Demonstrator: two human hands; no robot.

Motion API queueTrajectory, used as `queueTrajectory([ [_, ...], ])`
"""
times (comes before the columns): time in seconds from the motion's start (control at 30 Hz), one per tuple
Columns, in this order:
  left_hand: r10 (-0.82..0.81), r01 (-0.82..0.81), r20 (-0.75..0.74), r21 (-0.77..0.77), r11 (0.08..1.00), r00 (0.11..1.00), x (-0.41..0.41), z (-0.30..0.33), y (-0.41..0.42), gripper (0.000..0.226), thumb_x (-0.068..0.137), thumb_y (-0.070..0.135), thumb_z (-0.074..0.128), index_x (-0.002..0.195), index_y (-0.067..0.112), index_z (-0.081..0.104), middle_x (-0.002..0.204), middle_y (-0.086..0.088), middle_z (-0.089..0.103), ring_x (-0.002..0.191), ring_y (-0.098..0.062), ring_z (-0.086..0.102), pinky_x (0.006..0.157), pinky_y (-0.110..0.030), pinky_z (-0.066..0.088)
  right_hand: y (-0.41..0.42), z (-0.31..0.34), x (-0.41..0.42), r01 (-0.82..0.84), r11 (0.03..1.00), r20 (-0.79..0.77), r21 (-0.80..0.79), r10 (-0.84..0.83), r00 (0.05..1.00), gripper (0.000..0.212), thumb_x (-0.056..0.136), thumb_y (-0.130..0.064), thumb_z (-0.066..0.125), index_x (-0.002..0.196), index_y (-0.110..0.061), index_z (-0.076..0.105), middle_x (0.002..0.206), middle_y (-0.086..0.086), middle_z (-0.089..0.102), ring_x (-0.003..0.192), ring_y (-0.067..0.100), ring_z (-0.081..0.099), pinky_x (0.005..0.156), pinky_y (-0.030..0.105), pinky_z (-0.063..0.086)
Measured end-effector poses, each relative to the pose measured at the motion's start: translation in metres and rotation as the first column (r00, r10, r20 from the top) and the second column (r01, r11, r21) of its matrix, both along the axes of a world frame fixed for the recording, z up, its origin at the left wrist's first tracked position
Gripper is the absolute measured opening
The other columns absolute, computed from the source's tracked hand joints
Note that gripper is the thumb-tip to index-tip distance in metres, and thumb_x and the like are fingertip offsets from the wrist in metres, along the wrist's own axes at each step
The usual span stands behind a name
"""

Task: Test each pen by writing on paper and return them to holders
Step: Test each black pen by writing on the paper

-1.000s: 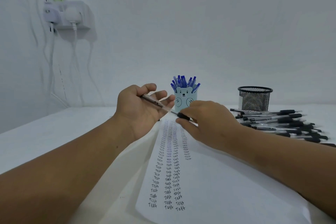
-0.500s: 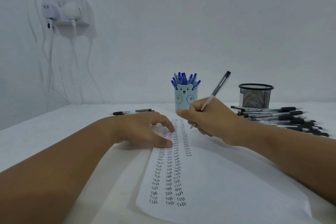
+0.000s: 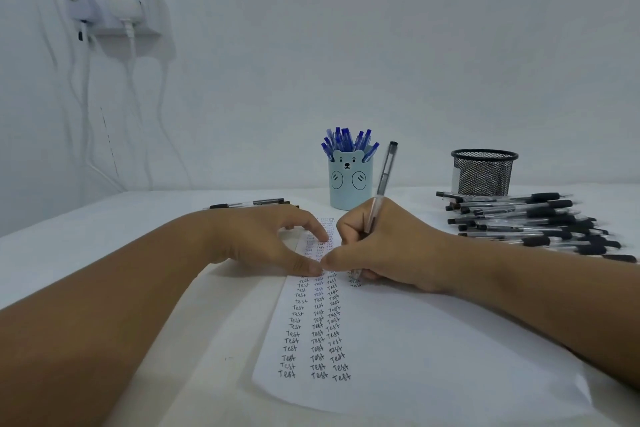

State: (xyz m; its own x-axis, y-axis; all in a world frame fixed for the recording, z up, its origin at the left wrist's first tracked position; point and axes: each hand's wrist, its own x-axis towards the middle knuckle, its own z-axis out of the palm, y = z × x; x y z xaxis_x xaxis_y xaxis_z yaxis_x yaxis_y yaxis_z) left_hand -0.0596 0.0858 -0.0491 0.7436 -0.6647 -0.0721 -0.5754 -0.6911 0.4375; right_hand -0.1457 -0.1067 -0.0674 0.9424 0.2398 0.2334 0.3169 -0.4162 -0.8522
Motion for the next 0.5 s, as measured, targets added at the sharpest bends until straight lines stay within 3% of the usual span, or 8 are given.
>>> queueTrajectory([
  [0.1,0.002,-0.002,-0.009,-0.003,1.0,1.0,-0.0017,0.0004,0.0002,0.051,0.071,0.054,0.083,0.118,0.052,0.062,0.126,0.029,0.046,0.123,0.001,0.04,0.11,-0.029,0.032,0.0,-0.0015,0.0,-0.003,0.999,0.018,-0.045,0.003,1.0,0.046,0.08,0.003,0.075,0.053,-0.003,0.038,0.049,0.008,0.03,0.047,0.019,0.032,0.05,0.028,0.031],
  [0.27,0.001,-0.001,-0.01,-0.001,1.0,1.0,-0.0047,0.0023,-0.0009,0.048,0.075,0.05,0.082,0.118,0.05,0.062,0.122,0.03,0.046,0.115,0.008,0.041,0.104,-0.027,0.031,0.0001,-0.0017,-0.002,0.017,0.995,0.046,-0.102,-0.013,0.999,0.042,0.081,-0.001,0.076,0.06,0.011,0.041,0.054,0.015,0.038,0.047,0.018,0.041,0.045,0.019,0.038],
  [0.4,0.006,-0.006,-0.014,-0.007,1.0,1.0,-0.0052,0.0028,-0.001,0.048,0.074,0.049,0.083,0.117,0.05,0.062,0.125,0.031,0.046,0.124,0.001,0.039,0.109,-0.028,0.031,0.001,-0.0006,-0.0033,0.027,0.988,0.066,-0.155,-0.017,0.998,0.037,0.081,-0.003,0.075,0.061,0.011,0.047,0.057,0.026,0.05,0.044,0.014,0.046,0.046,0.017,0.039],
  [0.5,-0.002,0.001,-0.027,-0.016,1.0,1.0,-0.0057,0.0026,-0.0008,0.045,0.074,0.048,0.083,0.114,0.05,0.061,0.123,0.031,0.046,0.114,0.013,0.039,0.104,-0.026,0.031,0.0025,0.0003,-0.0052,0.025,0.981,0.077,-0.191,-0.01,0.997,0.033,0.082,-0.002,0.072,0.057,0.004,0.051,0.057,0.024,0.058,0.045,0.011,0.045,0.046,0.015,0.037],
])
